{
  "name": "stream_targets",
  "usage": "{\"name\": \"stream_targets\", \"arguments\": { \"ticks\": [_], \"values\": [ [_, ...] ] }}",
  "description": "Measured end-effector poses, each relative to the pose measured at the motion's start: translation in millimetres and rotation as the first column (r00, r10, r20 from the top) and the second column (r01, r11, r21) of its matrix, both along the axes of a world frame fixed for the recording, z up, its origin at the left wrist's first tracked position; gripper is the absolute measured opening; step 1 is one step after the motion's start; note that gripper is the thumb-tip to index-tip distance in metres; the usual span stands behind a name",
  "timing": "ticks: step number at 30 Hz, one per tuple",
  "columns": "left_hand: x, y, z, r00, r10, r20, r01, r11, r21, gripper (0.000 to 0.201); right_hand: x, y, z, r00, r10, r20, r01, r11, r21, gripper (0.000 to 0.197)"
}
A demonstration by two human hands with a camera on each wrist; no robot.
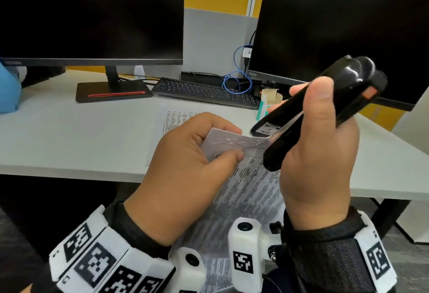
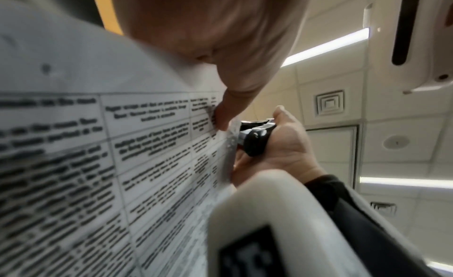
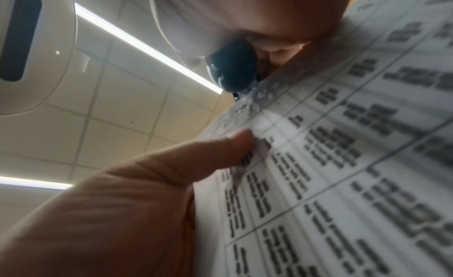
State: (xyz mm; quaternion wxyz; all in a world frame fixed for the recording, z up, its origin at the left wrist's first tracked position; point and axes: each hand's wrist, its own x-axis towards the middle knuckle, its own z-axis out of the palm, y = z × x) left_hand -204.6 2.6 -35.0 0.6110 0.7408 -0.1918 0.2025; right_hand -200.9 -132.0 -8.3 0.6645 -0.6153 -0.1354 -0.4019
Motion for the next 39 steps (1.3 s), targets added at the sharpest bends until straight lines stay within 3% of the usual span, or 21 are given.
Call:
{"name": "stream_targets", "arguments": {
  "ticks": [5, 11, 17, 23, 27, 31, 36, 39],
  "values": [
    [-2.1, -6.3, 3.1, 0.995, -0.068, -0.077, 0.064, 0.997, -0.048, 0.023, 1.5, 0.4, 1.1, 0.998, 0.024, -0.058, -0.027, 0.998, -0.049, 0.045],
    [-3.9, -9.4, 4.0, 0.990, -0.106, -0.097, 0.098, 0.992, -0.084, 0.023, 2.9, 0.2, 1.8, 0.994, 0.006, -0.106, -0.013, 0.998, -0.062, 0.057],
    [-5.3, -11.3, 3.6, 0.988, -0.101, -0.119, 0.092, 0.992, -0.082, 0.024, 1.8, -0.2, 3.6, 0.993, 0.012, -0.118, -0.018, 0.999, -0.050, 0.056],
    [-8.2, -9.9, 8.7, 0.967, -0.147, -0.207, 0.174, 0.978, 0.115, 0.047, 5.7, -0.6, -1.8, 0.993, 0.011, -0.117, -0.015, 0.999, -0.030, 0.049],
    [-7.1, -10.4, 8.2, 0.992, -0.043, -0.121, 0.068, 0.976, 0.209, 0.031, 7.9, -1.0, -5.4, 0.992, 0.069, -0.106, -0.065, 0.997, 0.035, 0.044],
    [-8.5, -9.4, 7.7, 0.999, 0.004, -0.046, 0.008, 0.965, 0.261, 0.028, 9.8, -0.5, -8.4, 0.989, 0.108, -0.101, -0.101, 0.993, 0.067, 0.043],
    [-8.6, -10.9, 0.2, 0.999, 0.051, 0.000, -0.048, 0.955, 0.293, 0.023, 12.6, 2.1, -13.6, 0.990, 0.090, -0.113, -0.086, 0.996, 0.039, 0.062],
    [-8.1, -11.6, -1.2, 0.999, 0.037, -0.014, -0.031, 0.955, 0.295, 0.023, 14.8, 1.1, -14.7, 0.988, 0.078, -0.134, -0.076, 0.997, 0.015, 0.051]
  ]
}}
